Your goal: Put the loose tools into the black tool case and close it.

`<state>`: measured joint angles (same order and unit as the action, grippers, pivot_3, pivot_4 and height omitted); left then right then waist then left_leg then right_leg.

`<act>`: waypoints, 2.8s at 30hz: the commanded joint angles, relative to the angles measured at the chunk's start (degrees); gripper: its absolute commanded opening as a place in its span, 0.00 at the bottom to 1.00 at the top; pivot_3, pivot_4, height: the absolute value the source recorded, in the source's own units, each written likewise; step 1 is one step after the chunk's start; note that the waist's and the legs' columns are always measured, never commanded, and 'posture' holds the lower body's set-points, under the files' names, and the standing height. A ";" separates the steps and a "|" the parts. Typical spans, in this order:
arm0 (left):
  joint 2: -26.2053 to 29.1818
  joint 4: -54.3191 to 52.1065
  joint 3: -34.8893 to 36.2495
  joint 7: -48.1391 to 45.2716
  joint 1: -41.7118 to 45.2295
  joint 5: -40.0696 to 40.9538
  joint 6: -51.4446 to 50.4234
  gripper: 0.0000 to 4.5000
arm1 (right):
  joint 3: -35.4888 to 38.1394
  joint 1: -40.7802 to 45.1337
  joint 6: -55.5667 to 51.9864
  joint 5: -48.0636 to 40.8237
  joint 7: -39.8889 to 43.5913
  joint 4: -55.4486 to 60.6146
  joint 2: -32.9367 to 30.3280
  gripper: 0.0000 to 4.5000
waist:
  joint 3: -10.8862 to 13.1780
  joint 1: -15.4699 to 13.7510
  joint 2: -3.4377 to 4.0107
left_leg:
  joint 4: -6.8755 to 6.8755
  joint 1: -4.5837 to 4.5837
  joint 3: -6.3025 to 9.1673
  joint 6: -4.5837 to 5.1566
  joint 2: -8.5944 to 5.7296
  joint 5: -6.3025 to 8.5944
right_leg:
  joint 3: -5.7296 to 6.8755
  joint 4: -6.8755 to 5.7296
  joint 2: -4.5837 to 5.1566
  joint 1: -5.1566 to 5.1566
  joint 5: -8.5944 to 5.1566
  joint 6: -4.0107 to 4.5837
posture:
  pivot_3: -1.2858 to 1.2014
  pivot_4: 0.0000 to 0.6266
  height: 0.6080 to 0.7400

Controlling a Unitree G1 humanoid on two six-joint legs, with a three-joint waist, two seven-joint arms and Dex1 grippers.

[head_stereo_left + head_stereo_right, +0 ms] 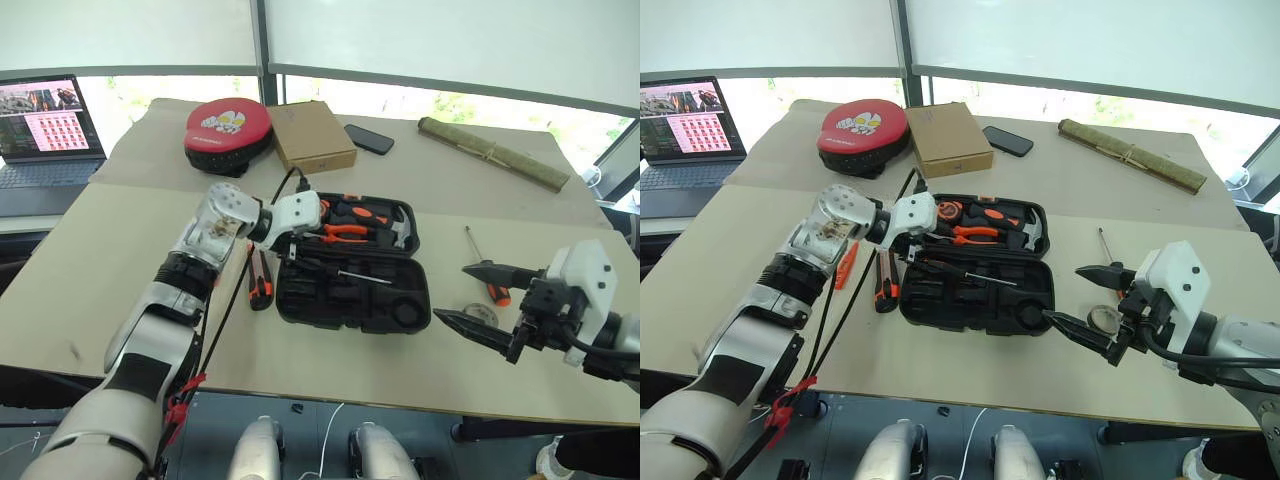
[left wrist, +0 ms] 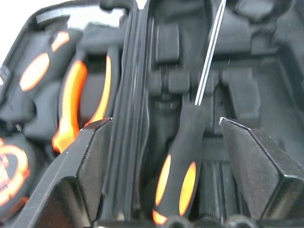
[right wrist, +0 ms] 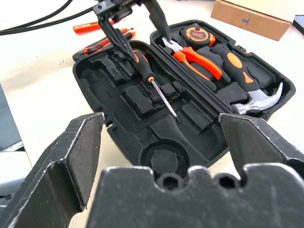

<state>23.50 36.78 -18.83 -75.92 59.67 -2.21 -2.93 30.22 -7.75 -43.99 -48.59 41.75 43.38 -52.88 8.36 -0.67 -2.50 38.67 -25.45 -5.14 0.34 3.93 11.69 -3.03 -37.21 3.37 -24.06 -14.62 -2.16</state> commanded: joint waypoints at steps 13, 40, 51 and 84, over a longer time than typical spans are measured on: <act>-1.88 10.21 -3.86 -1.49 2.39 -5.32 12.42 0.54 | 0.66 0.13 0.38 -0.73 -2.02 1.55 0.55 1.00 | 0.00 -0.07 0.00 | 0.02 -0.02 0.02 0.00 0.00 0.00 | 0.01 0.00 -0.01 -0.01 0.00 0.00 | 0.52 0.24 1.00; -7.33 22.12 -3.53 3.61 8.87 -11.86 12.84 0.24 | -0.31 0.55 0.38 -2.03 -5.04 2.76 1.26 1.00 | 0.00 -0.05 0.00 | 0.09 -0.09 0.12 0.02 -0.04 0.01 | 0.06 0.00 -0.01 0.02 0.02 -0.03 | 0.52 0.24 1.00; -7.11 18.51 -0.62 0.34 10.36 -9.03 12.00 0.80 | -0.25 -0.83 0.71 -1.92 -5.11 3.28 1.74 1.00 | 0.00 -0.01 0.00 | 0.14 -0.10 0.19 0.05 -0.06 -0.01 | 0.10 0.00 -0.01 0.07 0.03 -0.04 | 0.52 0.24 1.00; -10.26 26.88 -4.25 9.24 9.28 -14.53 17.24 0.00 | -1.35 -0.24 1.20 1.64 -6.00 0.84 3.25 1.00 | -0.02 -0.06 0.02 | 0.18 0.42 0.25 0.05 -0.08 -0.02 | 0.17 0.08 0.00 0.76 0.02 -0.06 | 0.52 0.24 1.00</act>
<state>13.05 62.68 -23.55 -66.89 68.11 -16.54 15.15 27.66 -8.02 -44.00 -47.58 36.43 43.49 -49.83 8.34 -0.73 -2.47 38.85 -25.01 -4.88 0.42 3.85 11.66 -2.86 -37.13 3.37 -23.27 -14.60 -2.22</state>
